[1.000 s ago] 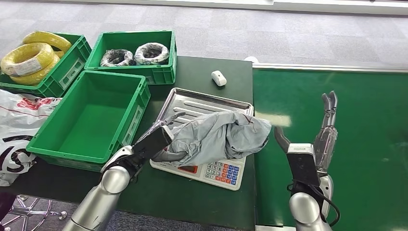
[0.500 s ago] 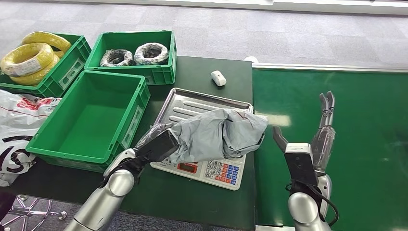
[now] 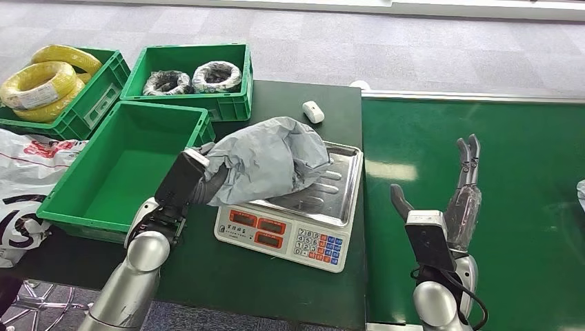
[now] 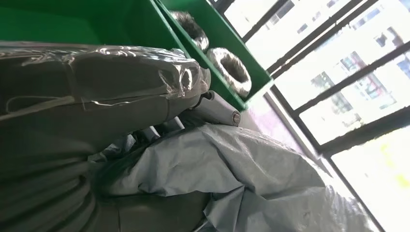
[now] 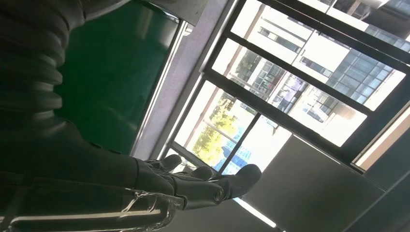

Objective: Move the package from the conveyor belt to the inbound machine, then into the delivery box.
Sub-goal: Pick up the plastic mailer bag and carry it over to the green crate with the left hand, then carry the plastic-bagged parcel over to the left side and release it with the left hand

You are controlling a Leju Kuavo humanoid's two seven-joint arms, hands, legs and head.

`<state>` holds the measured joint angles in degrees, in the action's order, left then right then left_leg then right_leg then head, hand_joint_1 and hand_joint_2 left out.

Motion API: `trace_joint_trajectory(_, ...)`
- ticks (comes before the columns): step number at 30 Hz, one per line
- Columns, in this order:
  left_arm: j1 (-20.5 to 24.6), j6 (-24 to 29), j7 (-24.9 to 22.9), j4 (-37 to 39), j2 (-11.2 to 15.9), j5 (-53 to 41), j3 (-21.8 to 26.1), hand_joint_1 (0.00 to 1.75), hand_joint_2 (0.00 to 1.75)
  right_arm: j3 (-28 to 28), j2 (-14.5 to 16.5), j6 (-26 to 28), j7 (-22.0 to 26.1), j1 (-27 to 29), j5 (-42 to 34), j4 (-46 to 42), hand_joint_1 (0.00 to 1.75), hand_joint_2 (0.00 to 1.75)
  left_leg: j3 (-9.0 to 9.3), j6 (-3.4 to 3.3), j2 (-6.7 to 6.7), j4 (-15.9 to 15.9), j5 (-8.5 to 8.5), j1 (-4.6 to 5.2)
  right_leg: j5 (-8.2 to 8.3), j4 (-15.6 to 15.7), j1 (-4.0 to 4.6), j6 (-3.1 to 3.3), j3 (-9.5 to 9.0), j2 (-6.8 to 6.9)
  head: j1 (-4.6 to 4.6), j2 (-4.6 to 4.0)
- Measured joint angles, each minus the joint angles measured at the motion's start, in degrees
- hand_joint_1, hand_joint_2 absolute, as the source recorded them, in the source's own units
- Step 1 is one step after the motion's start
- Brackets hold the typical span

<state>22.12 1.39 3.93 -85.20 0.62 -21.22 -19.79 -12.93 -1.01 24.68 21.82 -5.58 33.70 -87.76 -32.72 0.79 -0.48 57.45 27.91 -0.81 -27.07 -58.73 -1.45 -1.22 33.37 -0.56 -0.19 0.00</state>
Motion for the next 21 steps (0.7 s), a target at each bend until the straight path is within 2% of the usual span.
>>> trace_joint_trajectory(5, 0.3, 6.6, 0.0, -4.6, 0.3, -0.2, 8.0, 1.75, 1.75, 0.4, 0.1, 0.0, 0.0, 1.1, 0.3, -0.7, 0.0, 1.75, 0.0, 0.0, 0.02, 0.0, 0.0, -0.01, 0.0, 0.0, 0.01, 0.0, 0.03, -0.01, -0.01, 0.0)
trace_joint_trajectory(11, 0.2, 10.9, -0.4, -6.7, 0.8, -3.3, 16.1, 1.75, 1.75, 0.5, 0.1, 0.0, 0.0, 1.5, 0.3, -0.9, 0.0, 1.75, -0.04, 0.0, 0.02, 0.0, 0.0, -0.01, 0.0, 0.0, 0.01, 0.0, 0.03, -0.01, 0.01, 0.0)
trace_joint_trajectory(12, 0.1, 11.6, -0.5, -6.7, 0.9, -3.8, 17.5, 1.53, 1.75, 0.5, 0.1, 0.0, 0.0, 1.5, 0.2, -0.9, 0.0, 1.75, -0.04, 0.0, 0.03, 0.0, 0.0, -0.01, 0.0, 0.0, 0.01, 0.0, 0.04, -0.01, 0.01, 0.0)
trace_joint_trajectory(15, -0.3, 12.2, -1.0, -6.6, 1.5, -5.9, 21.6, 0.22, 1.75, 0.5, 0.1, 0.3, 0.0, 1.6, -0.2, -0.9, 0.0, 1.75, -0.04, 0.0, 0.06, 0.0, 0.0, -0.01, 0.0, 0.0, 0.01, 0.0, 0.07, -0.02, 0.0, 0.0)
trace_joint_trajectory(16, -0.4, 11.6, -1.3, -6.4, 1.7, -6.6, 22.7, 0.0, 1.75, 0.5, 0.1, 0.4, -0.1, 1.6, -0.2, -0.9, 0.0, 1.75, -0.05, 0.0, 0.06, 0.0, 0.0, -0.01, 0.0, 0.0, 0.01, 0.0, 0.07, -0.01, 0.0, 0.0)
trace_joint_trajectory(21, -1.3, 9.7, -2.3, -5.2, 2.9, -8.4, 26.2, 0.0, 1.75, 0.5, 0.1, 0.5, -0.6, 1.6, -0.2, -0.9, 0.0, 1.75, -0.06, 0.01, 0.06, 0.0, 0.0, -0.01, -0.01, 0.0, 0.01, 0.01, 0.07, -0.02, 0.01, 0.0)
